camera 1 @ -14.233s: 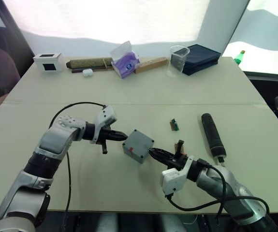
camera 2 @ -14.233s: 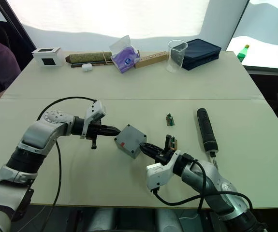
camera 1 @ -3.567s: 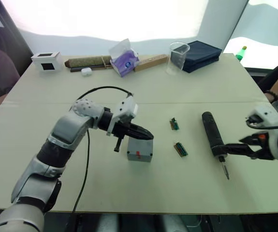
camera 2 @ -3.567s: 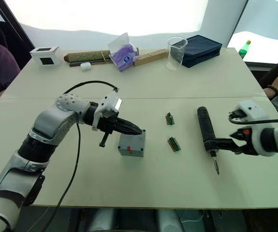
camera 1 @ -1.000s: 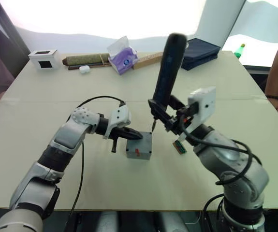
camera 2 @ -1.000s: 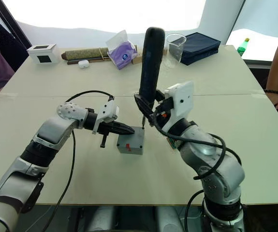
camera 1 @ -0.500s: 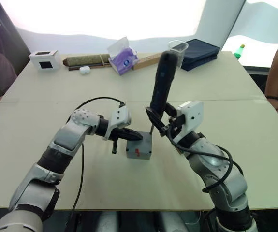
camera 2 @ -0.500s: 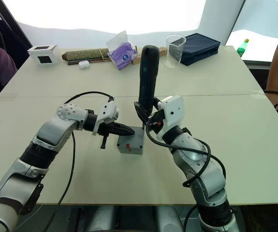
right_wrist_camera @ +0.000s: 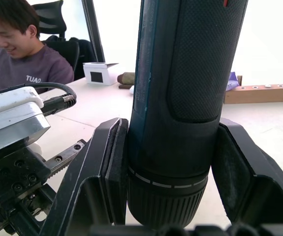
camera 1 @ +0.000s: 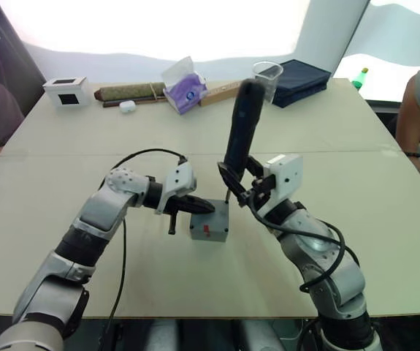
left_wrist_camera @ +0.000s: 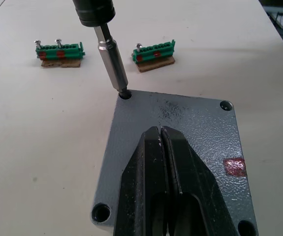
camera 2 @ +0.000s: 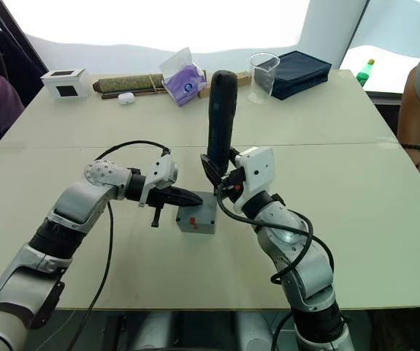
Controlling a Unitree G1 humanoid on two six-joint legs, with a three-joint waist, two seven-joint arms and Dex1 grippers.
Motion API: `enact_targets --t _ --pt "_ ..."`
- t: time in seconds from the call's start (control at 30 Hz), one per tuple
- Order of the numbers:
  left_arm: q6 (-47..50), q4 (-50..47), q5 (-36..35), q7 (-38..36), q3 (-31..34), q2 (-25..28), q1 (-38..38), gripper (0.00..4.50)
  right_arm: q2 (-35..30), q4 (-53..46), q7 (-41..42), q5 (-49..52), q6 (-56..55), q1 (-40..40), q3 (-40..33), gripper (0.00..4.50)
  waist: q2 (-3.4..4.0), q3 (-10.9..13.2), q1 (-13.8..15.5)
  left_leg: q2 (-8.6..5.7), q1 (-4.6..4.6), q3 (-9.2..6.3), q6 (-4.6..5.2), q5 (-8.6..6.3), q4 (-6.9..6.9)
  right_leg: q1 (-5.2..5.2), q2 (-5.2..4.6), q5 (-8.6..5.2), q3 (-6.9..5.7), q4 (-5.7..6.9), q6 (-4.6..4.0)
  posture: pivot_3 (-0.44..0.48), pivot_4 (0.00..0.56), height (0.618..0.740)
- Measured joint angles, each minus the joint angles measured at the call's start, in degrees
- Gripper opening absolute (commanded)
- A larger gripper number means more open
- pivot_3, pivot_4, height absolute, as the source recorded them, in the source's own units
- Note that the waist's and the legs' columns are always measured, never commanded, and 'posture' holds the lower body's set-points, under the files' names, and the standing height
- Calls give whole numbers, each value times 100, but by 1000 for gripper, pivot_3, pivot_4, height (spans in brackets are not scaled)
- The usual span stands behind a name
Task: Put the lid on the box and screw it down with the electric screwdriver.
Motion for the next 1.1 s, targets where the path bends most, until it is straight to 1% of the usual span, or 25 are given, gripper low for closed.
enact_targets --t 0.13,0.23,0.3,0.37,0.6,0.7,1.1 --pt "8 -38 10 -6 -20 23 63 0 32 -62 -98 7 205 139 -97 2035 -5 -45 0 0 8 0 3 -2 -1 11 0 0 0 -1 0 0 150 737" --pt "-92 -79 41 -18 -79 69 142 0 143 -16 -154 105 297 209 -265 2035 -6 -75 3 0 20 -1 35 -20 -3 24 0 -1 0 -2 -1 0 150 737" --pt "-137 -99 55 -47 -112 107 178 0 112 -2 -136 96 297 230 -264 2035 -8 -80 3 0 49 -1 38 -22 -5 56 0 -2 0 -10 -1 0 150 737" --pt "-151 -123 55 -55 -139 130 234 0 -28 1 -137 -1 314 234 -170 2035 -13 -90 7 0 112 1 48 -28 -23 122 -1 -5 0 -35 -2 0 150 737" --pt "-145 -137 52 -55 -139 156 362 0 -52 45 -109 -96 203 336 -47 2035 -57 -168 9 0 142 0 51 -30 -50 141 -1 -12 0 -42 -7 0 150 737" --pt "-135 -138 52 -54 -141 180 409 0 -62 60 -75 -153 159 379 17 2035 -64 -177 5 0 207 5 51 -30 -90 191 -1 -18 6 -67 -17 0 150 737" --pt "-87 -192 48 -37 -138 184 436 0 -69 87 26 -234 26 431 23 2035 -61 -185 6 1 205 2 51 -30 -98 192 0 -19 5 -79 -19 0 150 737"
